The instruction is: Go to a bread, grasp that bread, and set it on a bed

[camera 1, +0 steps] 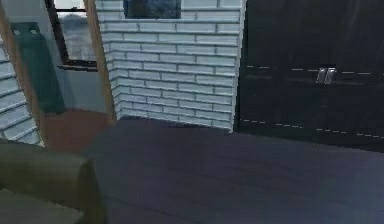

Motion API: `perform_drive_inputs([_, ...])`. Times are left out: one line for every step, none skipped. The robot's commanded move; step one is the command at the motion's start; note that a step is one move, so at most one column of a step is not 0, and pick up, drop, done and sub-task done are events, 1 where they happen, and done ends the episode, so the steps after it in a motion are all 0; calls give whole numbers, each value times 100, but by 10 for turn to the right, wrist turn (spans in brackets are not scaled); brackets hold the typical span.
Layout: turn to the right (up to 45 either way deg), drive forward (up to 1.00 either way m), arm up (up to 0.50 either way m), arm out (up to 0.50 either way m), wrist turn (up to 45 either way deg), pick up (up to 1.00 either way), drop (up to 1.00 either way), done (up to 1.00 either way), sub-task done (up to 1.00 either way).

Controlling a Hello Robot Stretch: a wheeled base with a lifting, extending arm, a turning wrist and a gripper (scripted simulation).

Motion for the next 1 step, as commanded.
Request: perform_drive_inputs([0, 100, 0, 0, 0, 0, 0, 0, 0])
